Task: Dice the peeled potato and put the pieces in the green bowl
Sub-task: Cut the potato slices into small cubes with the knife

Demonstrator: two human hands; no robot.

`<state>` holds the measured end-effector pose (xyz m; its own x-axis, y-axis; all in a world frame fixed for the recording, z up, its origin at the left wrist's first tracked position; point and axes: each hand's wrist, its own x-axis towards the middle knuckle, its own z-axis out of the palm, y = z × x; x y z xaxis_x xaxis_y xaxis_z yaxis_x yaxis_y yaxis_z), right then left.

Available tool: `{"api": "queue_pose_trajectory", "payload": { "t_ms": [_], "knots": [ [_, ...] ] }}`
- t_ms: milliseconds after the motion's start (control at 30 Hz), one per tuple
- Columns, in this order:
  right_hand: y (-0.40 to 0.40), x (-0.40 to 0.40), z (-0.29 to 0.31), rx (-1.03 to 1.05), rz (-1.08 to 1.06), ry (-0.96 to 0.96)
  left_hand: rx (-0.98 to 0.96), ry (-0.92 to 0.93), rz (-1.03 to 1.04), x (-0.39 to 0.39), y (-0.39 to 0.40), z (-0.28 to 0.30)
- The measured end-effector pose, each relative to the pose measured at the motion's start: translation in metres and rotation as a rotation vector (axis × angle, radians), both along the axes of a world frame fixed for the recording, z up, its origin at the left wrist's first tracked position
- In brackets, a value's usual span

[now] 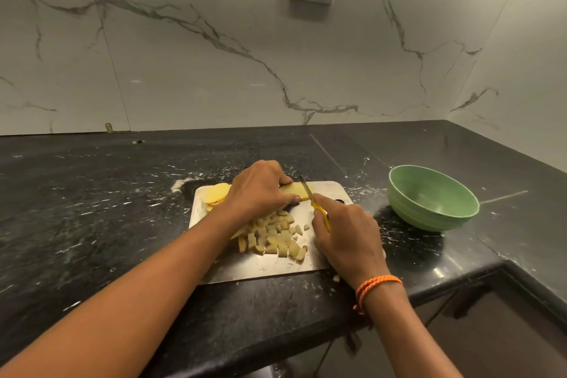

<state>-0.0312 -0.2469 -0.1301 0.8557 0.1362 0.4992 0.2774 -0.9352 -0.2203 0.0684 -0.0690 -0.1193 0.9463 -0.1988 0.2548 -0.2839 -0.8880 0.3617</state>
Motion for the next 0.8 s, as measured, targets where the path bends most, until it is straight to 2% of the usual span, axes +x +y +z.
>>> {"api": "queue_pose_trajectory", "payload": {
  "t_ms": [133,300,467,567,667,800],
  "knots": [
    [0.003,0.006,-0.001,-0.021,0.013,0.08,-0.003,-0.014,0.019,-0.001,0.0,-0.001],
    [0.005,-0.005,-0.002,0.008,0.048,0.092,0.016,-0.057,0.038,-0.002,0.0,-0.003],
    [-0.014,-0.036,-0.009,0.099,0.064,0.044,0.051,-0.106,0.102,-0.001,-0.002,-0.005],
    [-0.017,-0.048,-0.009,0.182,0.053,0.044,0.054,-0.069,0.071,-0.002,-0.001,-0.002],
    [-0.013,-0.044,-0.007,0.255,0.023,-0.037,0.042,-0.037,0.076,-0.003,0.003,0.003],
    [0.002,-0.021,0.002,0.222,0.031,-0.066,0.061,-0.032,0.083,-0.003,0.006,0.005]
  ]
}}
